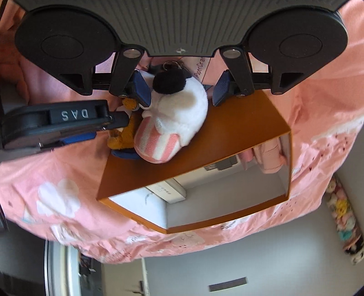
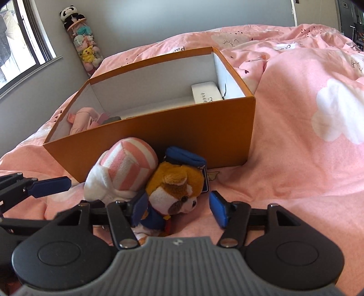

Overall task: Organize objects
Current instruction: 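Grasp the striped-hat plush with the left tool while the right tool grasps the dog plush, then lift both plush toys off the bed with both tools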

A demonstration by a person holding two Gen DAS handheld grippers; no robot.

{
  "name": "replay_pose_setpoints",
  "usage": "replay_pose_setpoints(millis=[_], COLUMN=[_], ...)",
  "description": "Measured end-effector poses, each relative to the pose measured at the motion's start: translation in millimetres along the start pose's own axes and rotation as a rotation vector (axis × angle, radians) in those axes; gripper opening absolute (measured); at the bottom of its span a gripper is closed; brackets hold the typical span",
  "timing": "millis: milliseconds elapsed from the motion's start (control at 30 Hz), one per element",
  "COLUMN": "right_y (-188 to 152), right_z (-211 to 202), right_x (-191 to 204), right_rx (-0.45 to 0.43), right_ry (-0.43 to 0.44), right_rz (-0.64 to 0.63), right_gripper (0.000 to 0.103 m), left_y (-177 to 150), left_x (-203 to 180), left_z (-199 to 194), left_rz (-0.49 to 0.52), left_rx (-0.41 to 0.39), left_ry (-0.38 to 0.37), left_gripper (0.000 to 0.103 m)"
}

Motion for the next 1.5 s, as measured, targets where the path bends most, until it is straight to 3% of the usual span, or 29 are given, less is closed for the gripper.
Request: replay_pose_setpoints(millis=[133, 367, 667, 800, 1033, 1200, 1367, 1500], right_y=[-0.2, -2.1, -1.9, -1.7, -0.5, -3.3, -6.1, -4.4], right_z=[5.2, 14.3, 15.2, 12.1, 2.7, 5.8, 18.7, 25.8], right_x=[-4.8, -4.4, -6.4, -4.2, 11.1, 29.0, 30.1, 28.5], right_rx=[0.011, 0.022, 0.021, 0.012, -0.022, -0.001, 0.056, 0.066], right_ry=[0.02, 0.0, 0.0, -0.006, -0.004, -0.01, -0.015, -0.022], right_rz=[0.016, -0.003, 0.002, -0.004, -0.076, -0.153, -0.173, -0.143], right_gripper=[0.063, 0.068, 0.069, 0.069, 0.069, 0.068, 0.069, 0.073], left_y=[-0.4, -0.5, -3.1, -4.0, -7.2, -17.1, -23.5, -25.3], left_x=[-16.7, -31.4, -20.9, -9.9, 28.3, 53.9, 65.4, 62.7], left_z=[15.7, 33.7, 32.1, 17.1, -10.4, -7.0, 6.8, 9.8], left_rz=[0.117, 0.207, 0.139, 0.039, -0.269, -0.443, -0.541, -0.518], left_rx=[0.011, 0.026, 0.018, 0.048, 0.172, 0.195, 0.168, 0.137], left_ry=[0.101, 0.183, 0.125, 0.078, -0.077, -0.155, -0.212, -0.204], left_gripper=[0.072, 0.072, 0.063, 0.061, 0.061, 0.061, 0.062, 0.065])
Point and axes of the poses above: each gripper's, at about its wrist camera, not at the fingertips, and z roughly the way its jaws point, x to its left, y to its top, the point moved 7 cm from there along z, roughly the way its jaws point, and after that the axes turned 10 degrees about x, right-handed, at the moved point
